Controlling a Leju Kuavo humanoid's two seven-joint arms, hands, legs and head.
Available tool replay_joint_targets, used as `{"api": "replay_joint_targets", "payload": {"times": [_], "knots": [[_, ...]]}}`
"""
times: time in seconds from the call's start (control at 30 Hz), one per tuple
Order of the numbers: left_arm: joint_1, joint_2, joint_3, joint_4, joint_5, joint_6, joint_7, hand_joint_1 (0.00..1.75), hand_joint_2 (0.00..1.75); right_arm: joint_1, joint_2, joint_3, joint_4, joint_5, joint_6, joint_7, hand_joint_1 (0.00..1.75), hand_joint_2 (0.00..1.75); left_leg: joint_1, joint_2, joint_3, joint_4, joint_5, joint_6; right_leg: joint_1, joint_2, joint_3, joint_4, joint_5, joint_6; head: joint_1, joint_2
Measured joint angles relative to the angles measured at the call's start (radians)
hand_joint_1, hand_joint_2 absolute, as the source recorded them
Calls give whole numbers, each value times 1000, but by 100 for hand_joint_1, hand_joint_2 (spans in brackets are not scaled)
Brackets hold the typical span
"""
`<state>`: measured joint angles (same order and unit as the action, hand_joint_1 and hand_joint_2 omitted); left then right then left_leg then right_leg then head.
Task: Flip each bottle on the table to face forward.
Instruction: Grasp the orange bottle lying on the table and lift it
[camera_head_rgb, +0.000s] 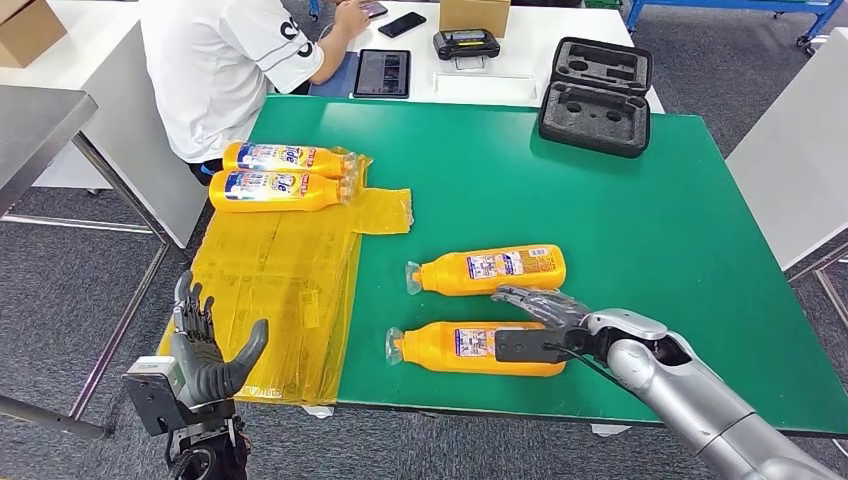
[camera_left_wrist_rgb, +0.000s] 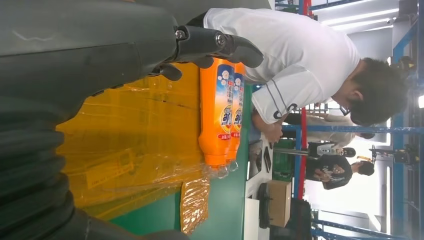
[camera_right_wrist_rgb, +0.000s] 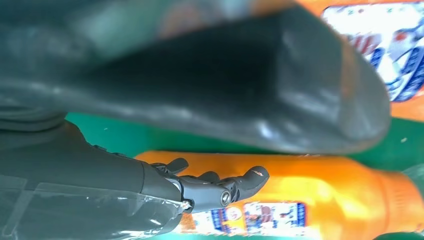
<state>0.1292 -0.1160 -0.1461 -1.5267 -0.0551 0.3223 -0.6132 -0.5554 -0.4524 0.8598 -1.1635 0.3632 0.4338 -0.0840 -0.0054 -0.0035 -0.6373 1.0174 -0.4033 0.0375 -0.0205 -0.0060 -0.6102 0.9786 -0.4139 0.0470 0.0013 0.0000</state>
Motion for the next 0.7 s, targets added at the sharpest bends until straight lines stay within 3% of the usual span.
{"api": "replay_joint_targets", "payload": {"times": [0.33, 0.47, 0.7], "knots": [[0, -10, -1, 0, -8, 10, 10, 0, 175, -27, 80, 32, 98, 2, -18, -19, 0, 0, 0, 0, 0, 0, 0, 0, 0, 0, 0, 0, 0, 0, 0, 0], [-1, -12, 0, 0, -10, 10, 12, 0, 175, -27, 88, 37, 113, 5, -19, -25, 0, 175, 0, 0, 0, 0, 0, 0, 0, 0, 0, 0, 0, 0, 0, 0], [0, -13, 0, 0, -15, 11, 14, 0, 175, -20, 87, 42, 126, 18, -18, -33, 0, 175, 0, 0, 0, 0, 0, 0, 0, 0, 0, 0, 0, 0, 0, 0]]}}
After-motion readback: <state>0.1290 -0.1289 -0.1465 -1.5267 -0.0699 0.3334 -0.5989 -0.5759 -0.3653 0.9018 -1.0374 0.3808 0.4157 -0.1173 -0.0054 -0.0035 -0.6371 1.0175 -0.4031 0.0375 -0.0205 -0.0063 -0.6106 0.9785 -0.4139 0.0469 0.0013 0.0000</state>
